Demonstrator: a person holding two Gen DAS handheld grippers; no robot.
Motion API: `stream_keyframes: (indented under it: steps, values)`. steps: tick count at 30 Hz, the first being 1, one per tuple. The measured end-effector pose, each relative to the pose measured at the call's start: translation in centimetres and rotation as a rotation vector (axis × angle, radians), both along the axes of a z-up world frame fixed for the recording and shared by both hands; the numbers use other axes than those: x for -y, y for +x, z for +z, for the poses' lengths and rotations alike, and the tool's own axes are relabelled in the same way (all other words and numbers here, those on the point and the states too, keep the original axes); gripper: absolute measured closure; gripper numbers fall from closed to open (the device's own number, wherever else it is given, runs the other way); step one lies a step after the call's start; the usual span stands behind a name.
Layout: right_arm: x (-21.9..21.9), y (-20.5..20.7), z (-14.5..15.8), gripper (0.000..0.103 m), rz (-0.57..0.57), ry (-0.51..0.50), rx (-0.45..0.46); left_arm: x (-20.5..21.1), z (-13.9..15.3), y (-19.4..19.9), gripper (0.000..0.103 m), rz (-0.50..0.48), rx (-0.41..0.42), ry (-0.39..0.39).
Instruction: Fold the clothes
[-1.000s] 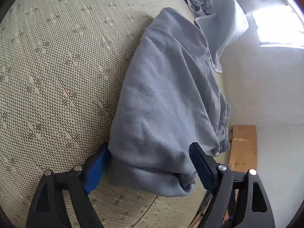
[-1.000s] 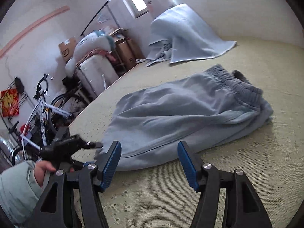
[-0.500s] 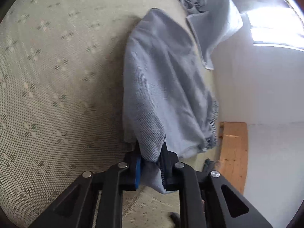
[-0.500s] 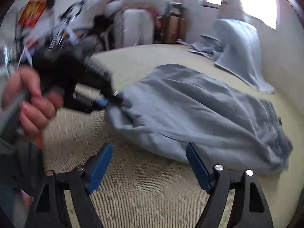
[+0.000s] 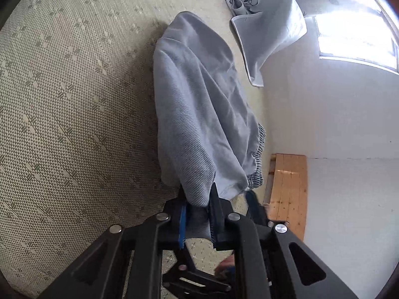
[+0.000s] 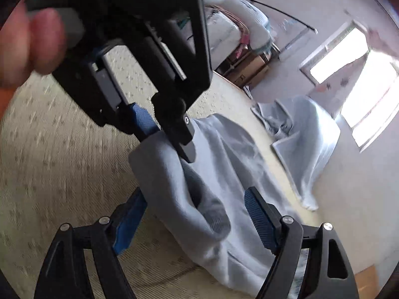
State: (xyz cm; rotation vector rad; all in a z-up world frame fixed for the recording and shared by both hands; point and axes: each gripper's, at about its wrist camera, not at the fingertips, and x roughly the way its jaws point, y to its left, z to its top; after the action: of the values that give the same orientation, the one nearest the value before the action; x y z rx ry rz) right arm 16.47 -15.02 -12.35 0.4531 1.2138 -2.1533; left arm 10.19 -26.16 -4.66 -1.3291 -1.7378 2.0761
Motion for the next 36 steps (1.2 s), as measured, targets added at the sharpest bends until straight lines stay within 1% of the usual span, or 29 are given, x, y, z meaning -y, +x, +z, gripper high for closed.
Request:
stream_keyframes:
  steps: [1,3,8,13,14,15,16,17,18,19,20,21,23,24,26,31,34,35,36]
  values:
    - [-0.2,0.2,0.0,0.019,0.008,0.018,-0.022,0.0,0.0,0.0,0.09,-0.001,-0.001,0.002]
    - [0.2,0.4,-0.3,0.016,0.025,0.046,-0.03,0.0,0.2,0.1,0.09,-0.002,-0.007,0.008]
    - [1.9,0.9,-1.6,0.016,0.081,0.116,-0.068,0.2,0.4,0.1,0.09,-0.004,-0.019,0.031]
    - [3.6,0.2,-2.9,0.019,0.081,0.156,-0.101,-0.3,0.9,0.5,0.09,-0.009,-0.035,0.047]
    - [3.8,0.1,-3.0,0.026,0.08,0.157,-0.103,-0.3,1.0,0.6,0.09,-0.012,-0.038,0.047]
    - [3.9,-0.1,-3.1,0.036,0.079,0.159,-0.106,-0.3,1.0,0.6,0.09,-0.015,-0.039,0.047]
    - [4.0,-0.3,-3.2,0.04,0.07,0.164,-0.118,-0.3,1.0,0.6,0.09,-0.019,-0.037,0.047]
    - [4.1,-0.5,-3.3,0.049,0.06,0.169,-0.13,-0.3,1.0,0.6,0.089,-0.021,-0.035,0.047]
    - [4.1,-0.8,-3.4,0.061,0.068,0.161,-0.142,-0.3,1.0,0.6,0.089,-0.022,-0.035,0.049]
    - [4.1,-1.1,-3.4,0.066,0.064,0.159,-0.132,-0.3,1.0,0.7,0.089,-0.022,-0.037,0.049]
    - [4.1,-1.3,-3.3,0.068,0.059,0.157,-0.122,-0.2,1.1,0.7,0.089,-0.022,-0.04,0.048]
    - [4.1,-1.6,-3.3,0.075,0.055,0.155,-0.112,-0.1,1.1,0.8,0.089,-0.02,-0.042,0.049]
    - [3.9,-2.1,-3.2,0.085,0.037,0.143,-0.076,0.2,1.2,0.9,0.088,-0.016,-0.048,0.062]
    - [3.7,-2.4,-3.1,0.087,0.025,0.134,-0.054,0.3,1.2,0.9,0.086,-0.014,-0.059,0.072]
    - [3.0,-2.8,-2.4,0.089,0.008,0.097,-0.017,0.5,1.3,0.9,0.082,-0.02,-0.086,0.091]
    - [0.8,-2.9,0.1,0.091,-0.037,0.008,0.046,-0.2,1.7,0.6,0.081,-0.083,-0.148,0.173]
    - [-1.2,-2.9,1.2,0.091,-0.065,-0.021,0.059,-1.3,2.3,0.2,0.08,-0.143,-0.192,0.222]
    - [-1.8,-3.0,1.6,0.091,-0.076,-0.034,0.062,-1.6,2.5,0.2,0.079,-0.161,-0.207,0.236]
    - [-2.4,-3.0,2.0,0.091,-0.087,-0.046,0.064,-1.9,2.7,0.2,0.071,-0.179,-0.223,0.249]
